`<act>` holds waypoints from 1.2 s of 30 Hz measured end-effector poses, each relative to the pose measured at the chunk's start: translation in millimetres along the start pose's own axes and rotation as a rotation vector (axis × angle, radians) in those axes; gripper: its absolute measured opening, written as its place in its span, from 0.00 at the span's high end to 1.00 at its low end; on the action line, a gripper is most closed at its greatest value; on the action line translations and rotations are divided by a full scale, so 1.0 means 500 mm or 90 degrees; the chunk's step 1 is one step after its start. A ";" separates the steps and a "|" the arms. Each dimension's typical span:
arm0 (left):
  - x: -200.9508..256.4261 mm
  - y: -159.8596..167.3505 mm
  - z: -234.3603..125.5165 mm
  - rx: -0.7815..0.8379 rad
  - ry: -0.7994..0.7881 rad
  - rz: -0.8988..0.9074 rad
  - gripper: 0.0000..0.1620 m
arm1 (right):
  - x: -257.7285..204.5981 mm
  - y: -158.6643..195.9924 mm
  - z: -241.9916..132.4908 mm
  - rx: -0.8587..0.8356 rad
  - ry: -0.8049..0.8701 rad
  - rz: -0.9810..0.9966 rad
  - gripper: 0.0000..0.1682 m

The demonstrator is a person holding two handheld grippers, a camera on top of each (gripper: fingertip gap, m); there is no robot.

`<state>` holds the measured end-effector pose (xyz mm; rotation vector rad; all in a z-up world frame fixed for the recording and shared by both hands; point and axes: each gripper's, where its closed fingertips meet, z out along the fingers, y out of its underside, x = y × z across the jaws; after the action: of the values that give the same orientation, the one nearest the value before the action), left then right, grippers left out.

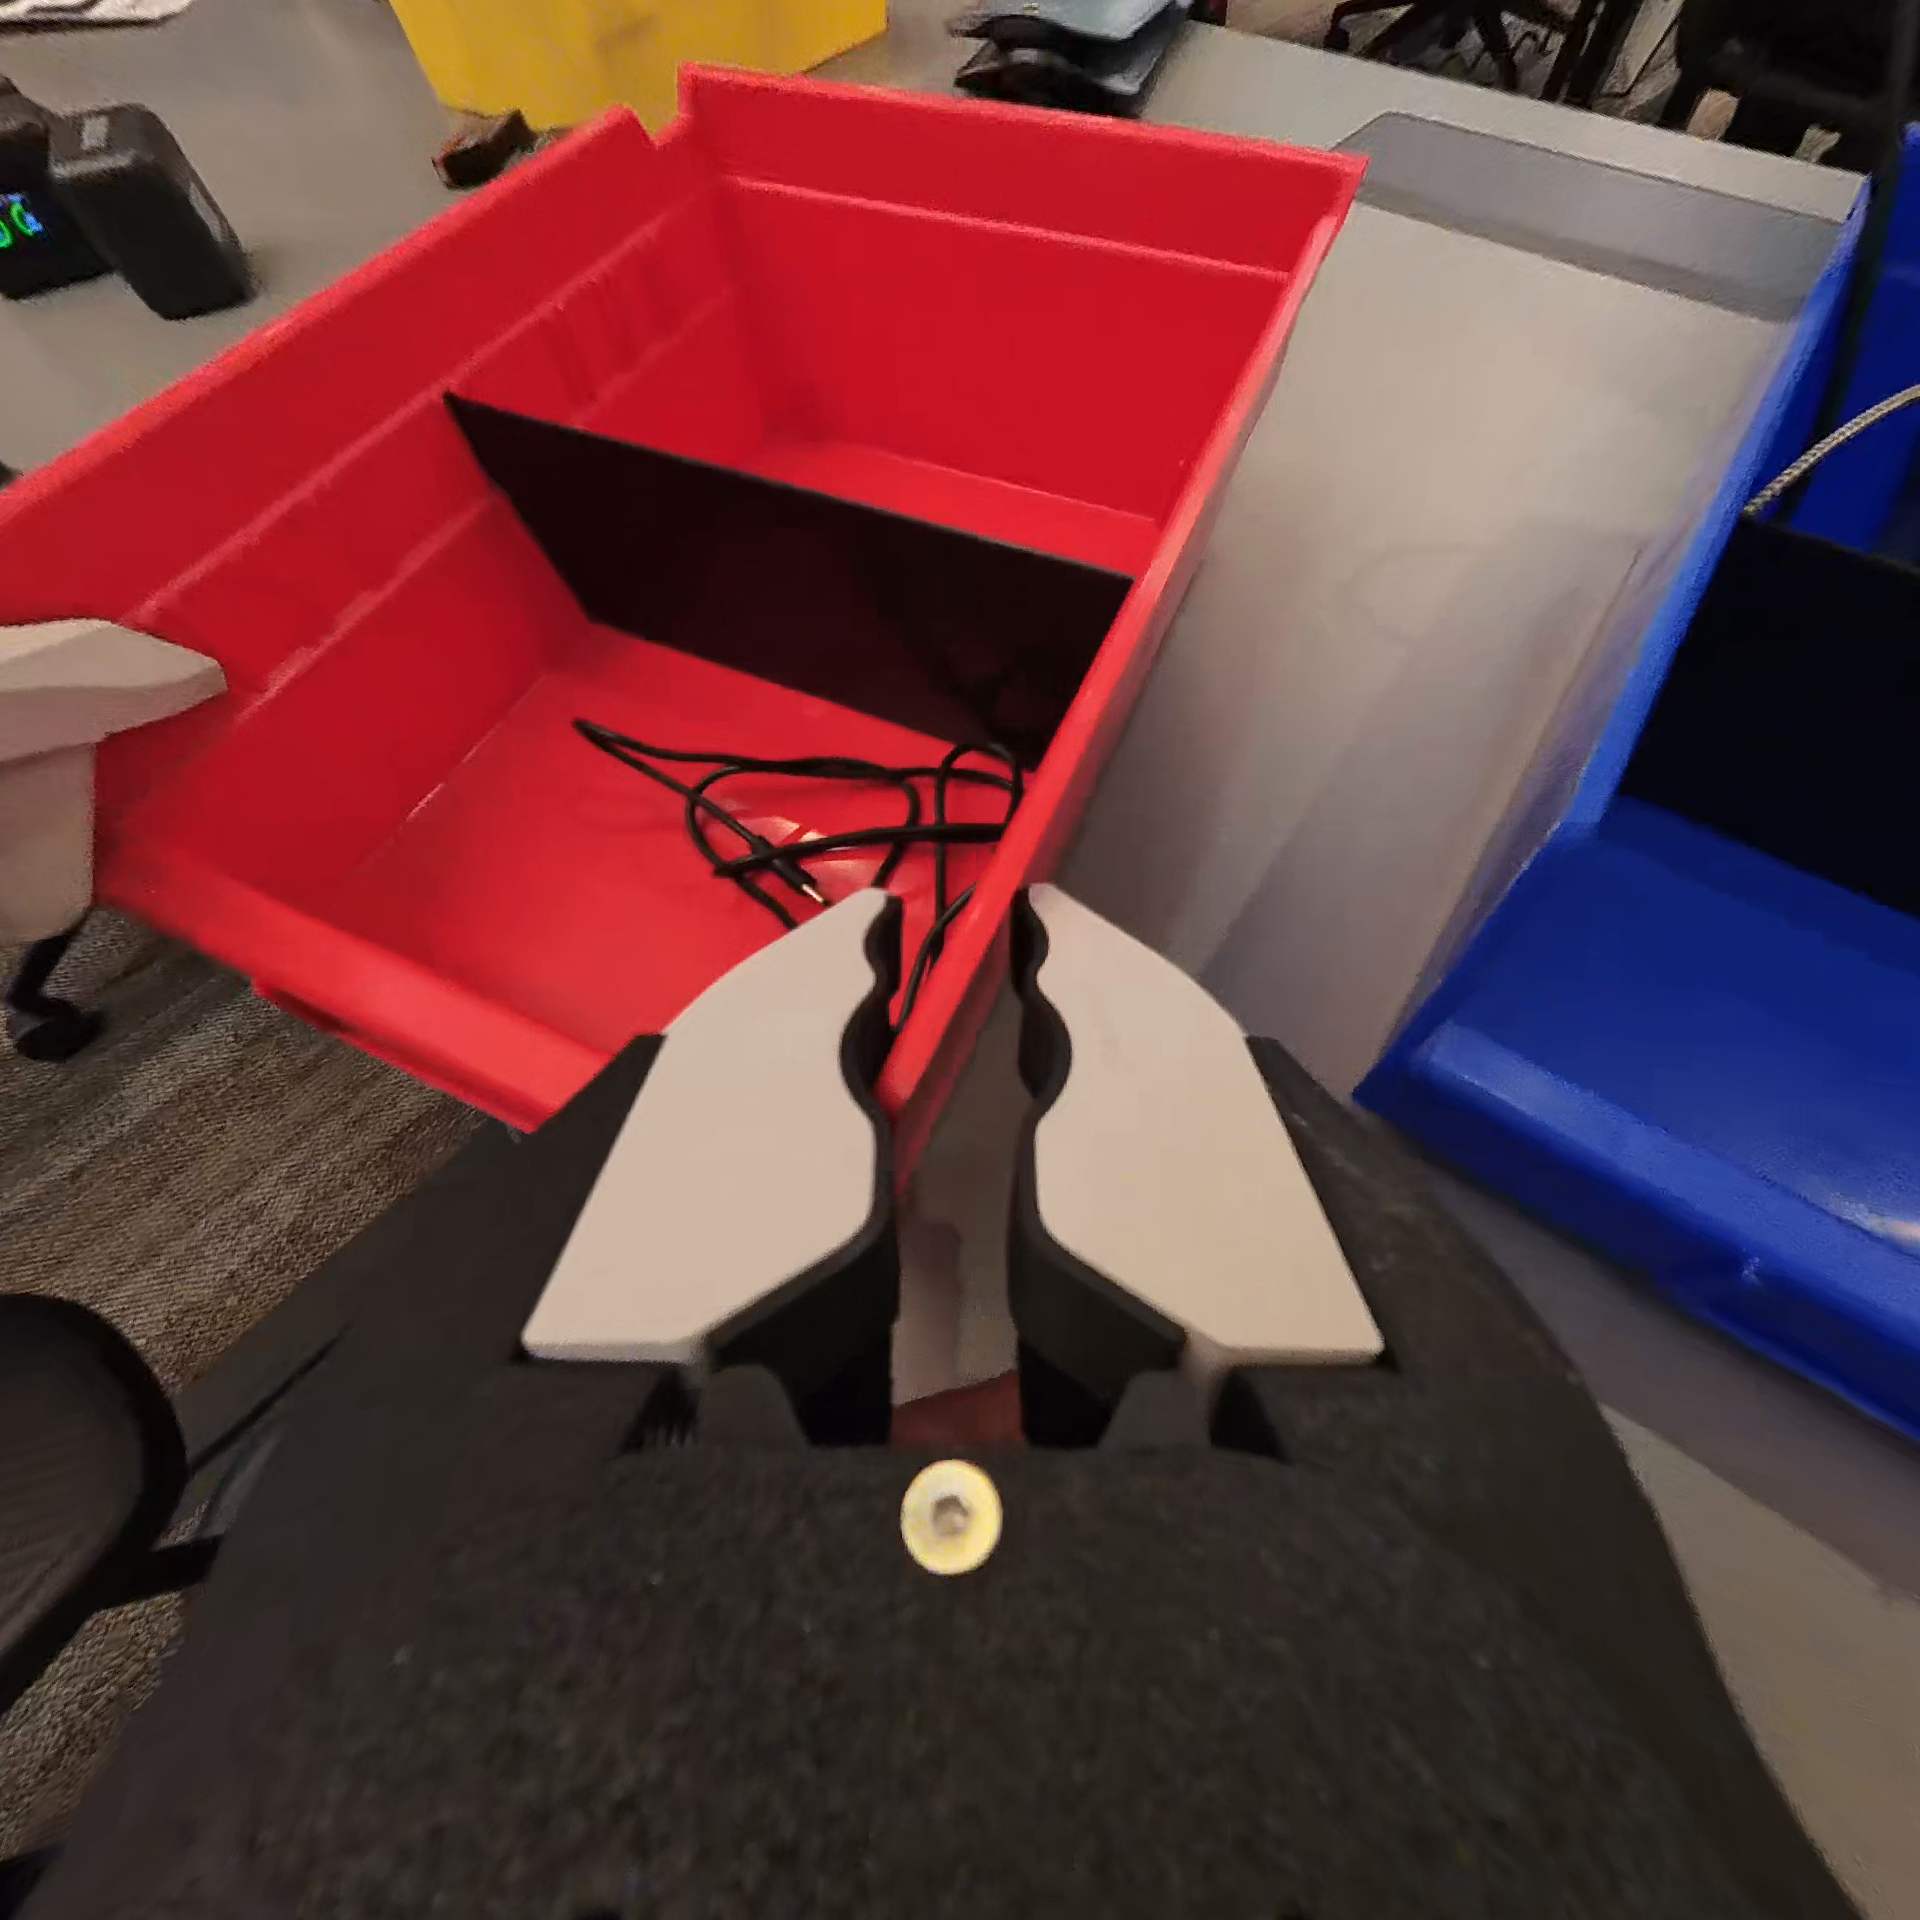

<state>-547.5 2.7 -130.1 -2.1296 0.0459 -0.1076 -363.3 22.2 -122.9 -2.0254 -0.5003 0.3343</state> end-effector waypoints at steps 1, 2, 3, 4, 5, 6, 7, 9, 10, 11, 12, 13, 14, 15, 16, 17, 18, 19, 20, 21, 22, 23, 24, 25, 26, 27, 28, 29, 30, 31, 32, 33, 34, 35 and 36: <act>0.003 0.002 -0.006 0.001 -0.010 0.002 0.98 | 0.001 0.000 -0.002 0.004 0.010 -0.010 0.90; 0.010 0.003 -0.013 0.003 -0.018 0.003 0.98 | 0.008 0.002 -0.005 -0.004 0.031 -0.018 0.92; 0.019 0.001 -0.019 0.008 -0.023 0.001 0.98 | 0.018 0.002 -0.010 -0.007 0.056 -0.022 0.94; 0.028 -0.003 -0.026 0.016 -0.031 -0.003 0.98 | 0.027 -0.006 -0.017 0.005 0.072 -0.022 0.95; 0.037 -0.012 -0.036 0.032 -0.042 -0.004 0.98 | 0.034 -0.017 -0.026 0.022 0.080 -0.025 0.96; 0.047 -0.028 -0.048 0.057 -0.052 -0.001 0.98 | 0.042 -0.032 -0.038 0.043 0.090 -0.032 0.96; 0.058 -0.048 -0.062 0.085 -0.063 0.001 0.98 | 0.051 -0.052 -0.054 0.070 0.099 -0.036 0.96; 0.090 -0.096 -0.086 0.140 -0.077 -0.004 0.98 | 0.075 -0.100 -0.092 0.128 0.122 -0.041 0.96; 0.112 -0.123 -0.095 0.166 -0.075 0.002 0.98 | 0.094 -0.124 -0.113 0.153 0.138 -0.039 0.96; 0.138 -0.151 -0.100 0.189 -0.068 0.008 0.98 | 0.117 -0.147 -0.136 0.178 0.152 -0.033 0.96; 0.169 -0.179 -0.101 0.207 -0.055 0.015 0.98 | 0.145 -0.167 -0.161 0.197 0.169 -0.034 0.96; 0.204 -0.206 -0.098 0.220 -0.039 0.026 0.98 | 0.177 -0.182 -0.186 0.209 0.191 -0.038 0.96; 0.245 -0.232 -0.092 0.230 -0.016 0.037 0.98 | 0.213 -0.193 -0.215 0.220 0.214 -0.037 0.96; 0.291 -0.257 -0.083 0.239 0.010 0.050 0.98 | 0.255 -0.200 -0.245 0.228 0.238 -0.034 0.96; 0.340 -0.278 -0.071 0.244 0.033 0.067 0.98 | 0.298 -0.201 -0.276 0.230 0.263 -0.043 0.96; 0.394 -0.295 -0.058 0.245 0.057 0.085 0.98 | 0.342 -0.198 -0.308 0.229 0.286 -0.064 0.96; 0.451 -0.307 -0.045 0.242 0.086 0.096 0.98 | 0.386 -0.190 -0.341 0.231 0.301 -0.074 0.95; 0.513 -0.314 -0.034 0.236 0.118 0.101 0.98 | 0.432 -0.178 -0.375 0.234 0.313 -0.062 0.95; 0.578 -0.316 -0.027 0.232 0.146 0.110 0.98 | 0.481 -0.159 -0.407 0.228 0.328 -0.040 0.95; 0.643 -0.315 -0.019 0.227 0.167 0.130 0.98 | 0.535 -0.134 -0.438 0.213 0.360 -0.016 0.96; 0.707 -0.309 -0.010 0.222 0.184 0.153 0.98 | 0.586 -0.107 -0.467 0.199 0.390 0.001 0.96; 0.769 -0.300 0.002 0.213 0.206 0.171 0.98 | 0.635 -0.077 -0.496 0.191 0.415 0.024 0.96; 0.830 -0.286 0.015 0.199 0.230 0.185 0.98 | 0.680 -0.046 -0.524 0.186 0.434 0.055 0.96; 0.886 -0.267 0.029 0.181 0.248 0.199 0.97 | 0.722 -0.014 -0.548 0.175 0.453 0.085 0.96; 0.937 -0.247 0.043 0.163 0.261 0.210 0.97 | 0.761 0.020 -0.568 0.159 0.469 0.106 0.96; 0.982 -0.225 0.058 0.148 0.269 0.220 0.97 | 0.798 0.054 -0.581 0.144 0.482 0.125 0.96; 1.021 -0.201 0.075 0.131 0.274 0.232 0.97 | 0.832 0.088 -0.590 0.127 0.491 0.141 0.96; 1.055 -0.176 0.092 0.112 0.281 0.238 0.97 | 0.861 0.119 -0.596 0.111 0.492 0.157 0.96; 1.083 -0.151 0.108 0.092 0.288 0.238 0.97 | 0.888 0.148 -0.598 0.098 0.488 0.172 0.97; 1.106 -0.126 0.126 0.071 0.293 0.238 0.97 | 0.911 0.173 -0.597 0.084 0.478 0.181 0.97; 1.125 -0.101 0.142 0.051 0.296 0.241 0.96 | 0.933 0.195 -0.594 0.072 0.466 0.186 0.97; 1.139 -0.080 0.158 0.035 0.296 0.248 0.96 | 0.951 0.214 -0.587 0.063 0.446 0.194 0.97; 1.150 -0.062 0.172 0.020 0.296 0.253 0.96 | 0.967 0.232 -0.579 0.054 0.428 0.199 0.97; 1.161 -0.047 0.183 0.008 0.298 0.253 0.95 | 0.982 0.246 -0.573 0.043 0.419 0.201 0.97; 1.170 -0.038 0.191 0.004 0.297 0.253 0.95 | 0.995 0.259 -0.567 0.030 0.413 0.201 0.97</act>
<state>43.8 49.0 -130.1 -2.0064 0.7356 -0.3631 222.6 -11.8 -114.4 -2.0232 0.2272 -0.1323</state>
